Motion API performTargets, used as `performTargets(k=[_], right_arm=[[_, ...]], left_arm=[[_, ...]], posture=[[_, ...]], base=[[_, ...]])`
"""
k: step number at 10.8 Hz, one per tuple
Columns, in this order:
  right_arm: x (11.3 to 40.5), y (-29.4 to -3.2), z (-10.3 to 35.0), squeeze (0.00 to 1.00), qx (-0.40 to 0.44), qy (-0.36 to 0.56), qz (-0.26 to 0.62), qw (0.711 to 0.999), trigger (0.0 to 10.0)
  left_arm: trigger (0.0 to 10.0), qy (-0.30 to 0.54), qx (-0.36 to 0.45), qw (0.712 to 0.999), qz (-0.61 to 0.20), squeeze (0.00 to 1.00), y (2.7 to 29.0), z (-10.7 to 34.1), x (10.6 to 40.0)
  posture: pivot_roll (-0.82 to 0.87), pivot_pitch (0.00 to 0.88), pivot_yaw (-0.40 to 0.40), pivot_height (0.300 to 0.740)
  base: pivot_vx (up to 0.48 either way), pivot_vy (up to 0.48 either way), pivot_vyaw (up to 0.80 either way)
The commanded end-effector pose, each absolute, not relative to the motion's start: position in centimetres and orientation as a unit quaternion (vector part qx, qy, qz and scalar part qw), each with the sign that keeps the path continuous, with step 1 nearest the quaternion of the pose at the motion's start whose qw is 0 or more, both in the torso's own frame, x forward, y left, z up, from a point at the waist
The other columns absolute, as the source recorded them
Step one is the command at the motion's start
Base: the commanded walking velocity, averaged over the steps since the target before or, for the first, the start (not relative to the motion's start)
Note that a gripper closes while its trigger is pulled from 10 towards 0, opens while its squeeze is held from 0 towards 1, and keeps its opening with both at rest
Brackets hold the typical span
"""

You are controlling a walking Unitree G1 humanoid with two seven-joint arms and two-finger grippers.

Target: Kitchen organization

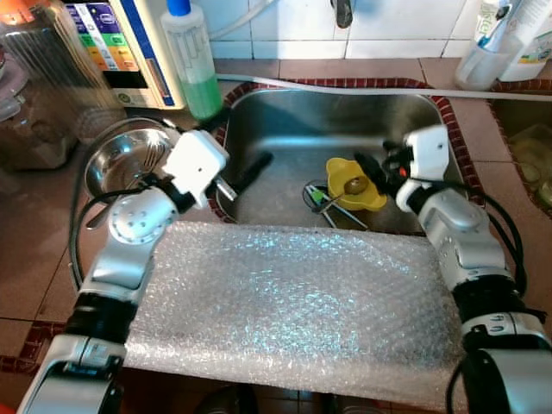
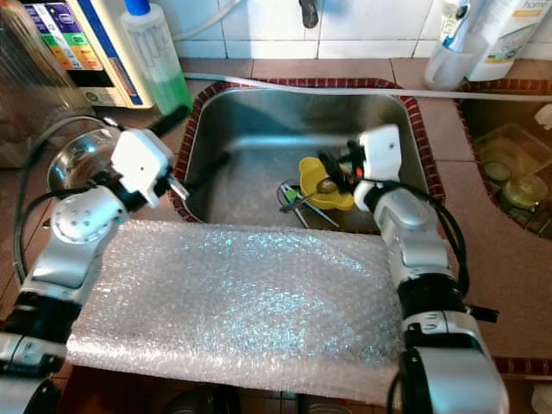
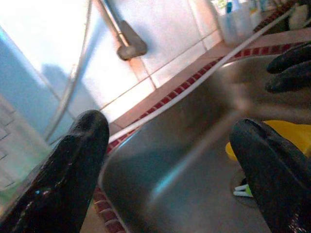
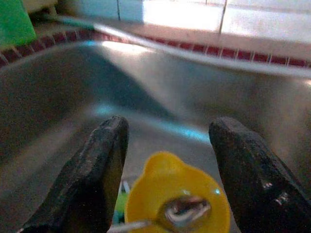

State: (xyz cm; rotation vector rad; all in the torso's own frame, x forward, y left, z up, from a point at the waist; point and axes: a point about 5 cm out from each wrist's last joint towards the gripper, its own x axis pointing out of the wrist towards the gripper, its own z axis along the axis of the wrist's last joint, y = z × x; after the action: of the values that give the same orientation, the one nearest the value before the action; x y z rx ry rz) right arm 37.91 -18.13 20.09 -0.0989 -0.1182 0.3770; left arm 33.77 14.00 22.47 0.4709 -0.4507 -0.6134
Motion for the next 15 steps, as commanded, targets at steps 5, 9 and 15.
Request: performTargets(k=[5,9,15], right_arm=[[36.2,-16.4,22.5,1.00,-0.007,-0.120,0.176,0.977,10.0],[34.5,-14.3,23.2,1.00,0.002,-0.128,0.223,0.966,10.0],[33.1,-11.8,24.2,0.36,0.016,-0.135,0.300,0.944,10.0]], left_arm=[[10.0,-0.198,0.124,0.959,-0.158,1.00,17.0,22.3,32.1],[10.0,-0.152,0.136,0.970,-0.129,0.00,20.3,24.0,32.4],[10.0,0.006,0.189,0.970,-0.155,0.00,25.0,23.0,35.2]], posture=[[-0.13,0.228,0.099,0.740],[-0.14,0.229,0.095,0.740],[-0.14,0.235,0.090,0.740]], base=[[0.000,0.000,0.00],[0.000,0.000,0.00],[0.000,0.000,0.00]])
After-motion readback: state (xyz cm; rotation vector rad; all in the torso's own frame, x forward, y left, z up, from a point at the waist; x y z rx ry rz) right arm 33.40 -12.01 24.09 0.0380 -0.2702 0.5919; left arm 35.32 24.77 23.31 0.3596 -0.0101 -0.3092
